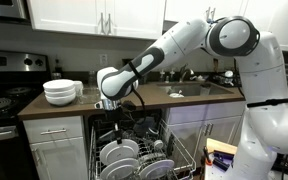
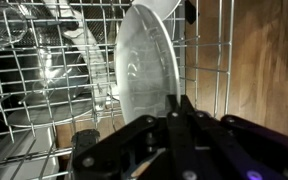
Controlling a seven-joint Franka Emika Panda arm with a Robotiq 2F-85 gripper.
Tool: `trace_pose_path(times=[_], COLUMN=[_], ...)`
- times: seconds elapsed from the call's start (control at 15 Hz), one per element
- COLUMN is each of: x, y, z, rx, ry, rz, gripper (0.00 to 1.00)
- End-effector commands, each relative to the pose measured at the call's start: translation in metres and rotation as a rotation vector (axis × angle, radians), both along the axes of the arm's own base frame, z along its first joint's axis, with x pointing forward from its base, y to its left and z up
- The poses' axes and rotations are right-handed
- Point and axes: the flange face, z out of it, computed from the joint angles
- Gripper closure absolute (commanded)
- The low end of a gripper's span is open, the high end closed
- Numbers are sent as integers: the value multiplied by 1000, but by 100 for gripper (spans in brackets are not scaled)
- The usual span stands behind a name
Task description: Take the white plate from the countertop and place it in the dishwasher at the left
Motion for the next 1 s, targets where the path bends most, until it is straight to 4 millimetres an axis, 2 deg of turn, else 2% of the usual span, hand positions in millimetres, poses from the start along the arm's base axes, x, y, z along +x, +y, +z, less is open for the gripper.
trace_pose_path(times=[0.0, 0.6, 0.93], x=[4, 13, 15], y=[-3, -11, -12], z=[-4, -45, -61], rx=[2, -25, -10], ry=[-13, -51, -50], rz=[39, 79, 79], gripper=[98, 98, 98])
